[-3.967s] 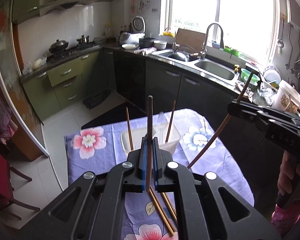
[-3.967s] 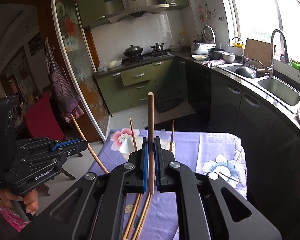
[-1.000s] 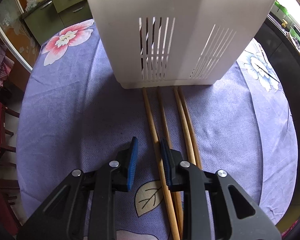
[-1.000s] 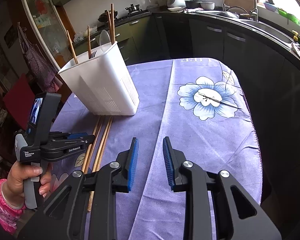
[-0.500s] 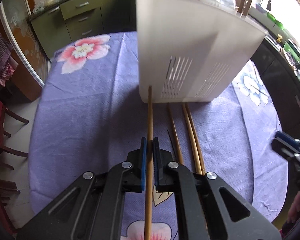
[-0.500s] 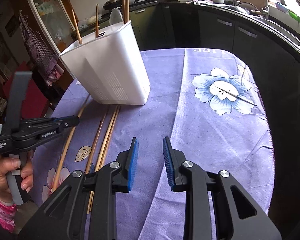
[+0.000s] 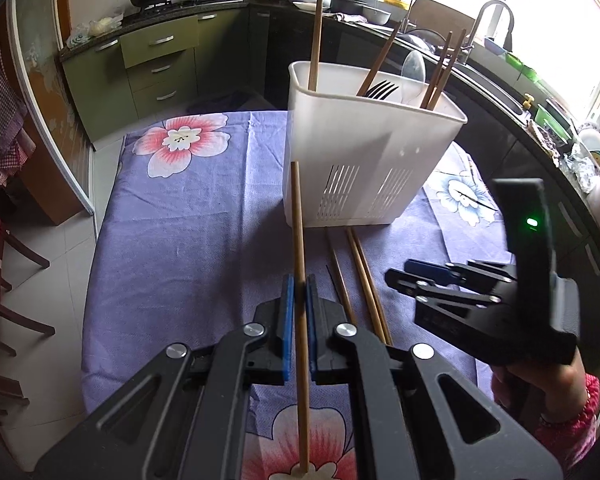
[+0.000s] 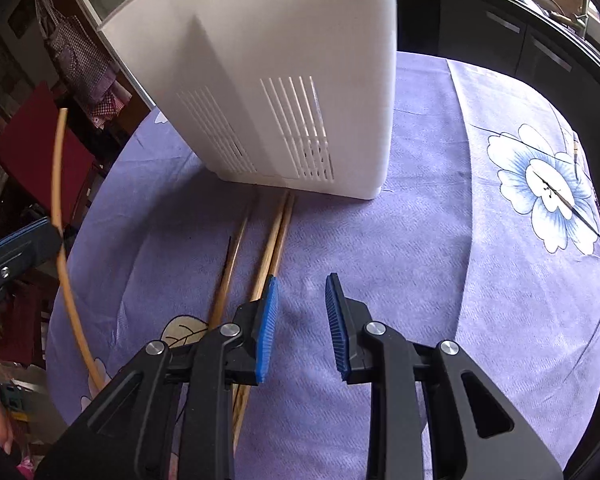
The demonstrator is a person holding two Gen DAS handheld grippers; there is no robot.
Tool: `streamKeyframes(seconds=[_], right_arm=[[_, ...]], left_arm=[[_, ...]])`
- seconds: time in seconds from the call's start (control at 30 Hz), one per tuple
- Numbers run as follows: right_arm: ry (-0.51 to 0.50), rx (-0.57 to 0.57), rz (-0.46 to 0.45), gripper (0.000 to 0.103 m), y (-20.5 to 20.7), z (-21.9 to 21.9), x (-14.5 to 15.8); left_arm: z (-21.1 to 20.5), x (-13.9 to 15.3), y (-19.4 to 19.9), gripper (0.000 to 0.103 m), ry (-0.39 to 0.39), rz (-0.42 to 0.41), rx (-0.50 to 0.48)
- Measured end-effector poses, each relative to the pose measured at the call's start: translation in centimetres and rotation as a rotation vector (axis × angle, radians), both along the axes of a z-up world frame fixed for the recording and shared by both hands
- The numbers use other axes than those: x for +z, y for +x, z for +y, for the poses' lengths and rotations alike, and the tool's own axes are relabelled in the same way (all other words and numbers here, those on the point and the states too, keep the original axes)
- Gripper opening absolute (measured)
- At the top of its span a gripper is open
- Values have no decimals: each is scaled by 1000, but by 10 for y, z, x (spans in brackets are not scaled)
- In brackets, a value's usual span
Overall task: Organize utensils
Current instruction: 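Hold the chopstick in the left tool while the right tool grasps another chopstick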
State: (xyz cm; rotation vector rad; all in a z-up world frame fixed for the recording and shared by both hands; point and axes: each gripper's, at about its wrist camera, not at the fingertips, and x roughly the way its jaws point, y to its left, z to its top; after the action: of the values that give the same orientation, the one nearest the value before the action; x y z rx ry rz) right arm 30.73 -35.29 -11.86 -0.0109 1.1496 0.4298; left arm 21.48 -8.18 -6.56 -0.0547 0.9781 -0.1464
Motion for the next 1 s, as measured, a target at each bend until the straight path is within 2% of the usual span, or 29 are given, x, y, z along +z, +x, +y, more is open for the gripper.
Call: streamKeyframes(seconds=[0.33,0.87,0.97,1.0], right_arm=[[-114,-7,-18,24,13,28,-6],[-146,14,4,19,13,48,-14],[-188,29,-30,15,8,58,-16],[-186,33,-29,9,6,57,-16]], left_arm=[[10,1,-5,6,-18,-6,-13],[15,-3,-5,6,-31,6,-21],[15,-1,-6,6,-30,3,-24],[15,0,-6,6,-27,1,-24]])
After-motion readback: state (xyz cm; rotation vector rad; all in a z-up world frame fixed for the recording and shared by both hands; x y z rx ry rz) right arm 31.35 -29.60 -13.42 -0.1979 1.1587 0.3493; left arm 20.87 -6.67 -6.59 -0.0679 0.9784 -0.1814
